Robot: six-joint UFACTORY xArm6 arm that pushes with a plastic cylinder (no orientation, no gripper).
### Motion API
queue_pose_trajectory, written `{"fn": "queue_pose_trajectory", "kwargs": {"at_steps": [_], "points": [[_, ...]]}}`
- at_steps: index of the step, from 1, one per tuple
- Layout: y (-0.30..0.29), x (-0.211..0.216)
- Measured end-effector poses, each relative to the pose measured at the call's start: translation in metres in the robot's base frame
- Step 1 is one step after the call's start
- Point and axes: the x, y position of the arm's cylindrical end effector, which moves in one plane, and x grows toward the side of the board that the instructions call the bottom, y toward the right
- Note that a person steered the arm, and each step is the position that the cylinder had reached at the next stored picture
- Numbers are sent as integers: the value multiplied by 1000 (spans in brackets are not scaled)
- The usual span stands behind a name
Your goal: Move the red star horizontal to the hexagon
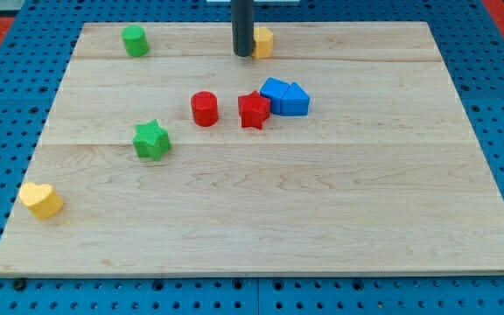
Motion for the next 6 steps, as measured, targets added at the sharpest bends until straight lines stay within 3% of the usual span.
{"fn": "queue_pose_trajectory", "kwargs": {"at_steps": [1, 3, 4, 6], "points": [[30, 64], [39, 122], [76, 176], [-22, 168]]}}
